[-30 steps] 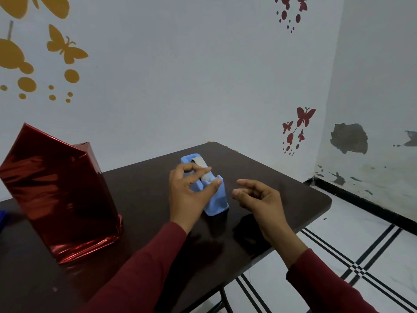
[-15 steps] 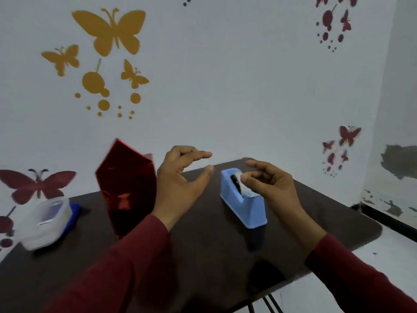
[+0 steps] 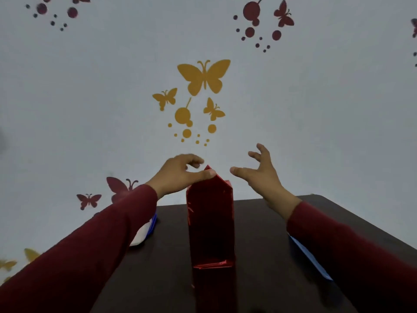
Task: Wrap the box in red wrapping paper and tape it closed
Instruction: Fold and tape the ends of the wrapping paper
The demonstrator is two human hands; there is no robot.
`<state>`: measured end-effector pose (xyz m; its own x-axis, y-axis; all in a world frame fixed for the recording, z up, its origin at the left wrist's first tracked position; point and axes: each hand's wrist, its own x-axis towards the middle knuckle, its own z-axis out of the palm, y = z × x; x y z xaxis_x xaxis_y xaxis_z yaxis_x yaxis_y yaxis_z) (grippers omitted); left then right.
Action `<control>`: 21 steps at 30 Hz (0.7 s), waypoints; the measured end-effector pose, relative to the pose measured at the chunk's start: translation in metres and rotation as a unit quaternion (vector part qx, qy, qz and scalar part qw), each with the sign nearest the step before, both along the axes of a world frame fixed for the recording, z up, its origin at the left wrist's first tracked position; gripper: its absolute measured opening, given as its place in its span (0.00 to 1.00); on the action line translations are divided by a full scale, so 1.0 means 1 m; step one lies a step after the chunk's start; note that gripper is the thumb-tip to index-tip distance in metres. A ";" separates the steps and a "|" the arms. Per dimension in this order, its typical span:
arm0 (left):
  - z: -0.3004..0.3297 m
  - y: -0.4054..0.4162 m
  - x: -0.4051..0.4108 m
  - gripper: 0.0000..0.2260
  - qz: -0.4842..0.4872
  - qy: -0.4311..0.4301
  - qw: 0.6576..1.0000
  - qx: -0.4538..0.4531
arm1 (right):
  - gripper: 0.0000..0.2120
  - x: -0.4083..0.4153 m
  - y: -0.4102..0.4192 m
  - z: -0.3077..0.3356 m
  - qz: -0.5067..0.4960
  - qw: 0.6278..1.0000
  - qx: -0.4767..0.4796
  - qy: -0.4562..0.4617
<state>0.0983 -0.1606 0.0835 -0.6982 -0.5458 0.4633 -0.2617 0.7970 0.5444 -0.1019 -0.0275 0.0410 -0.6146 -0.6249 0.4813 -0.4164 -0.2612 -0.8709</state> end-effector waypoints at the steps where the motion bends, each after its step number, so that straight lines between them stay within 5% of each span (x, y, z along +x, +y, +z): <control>1: 0.001 -0.005 -0.003 0.19 -0.013 -0.020 1.000 0.013 | 0.51 0.000 -0.011 0.000 -0.001 1.000 0.016 -0.008; 6: 0.004 -0.023 -0.022 0.08 -0.061 0.001 0.997 0.039 | 0.54 0.001 -0.048 -0.009 -0.001 0.996 0.065 -0.053; 17: -0.004 -0.053 -0.044 0.08 -0.058 0.009 0.984 0.169 | 0.49 -0.003 -0.058 -0.016 0.030 0.993 0.067 -0.090; 21: -0.014 -0.057 -0.049 0.04 -0.021 0.040 0.990 0.133 | 0.49 0.003 -0.054 -0.013 0.058 0.990 0.066 -0.111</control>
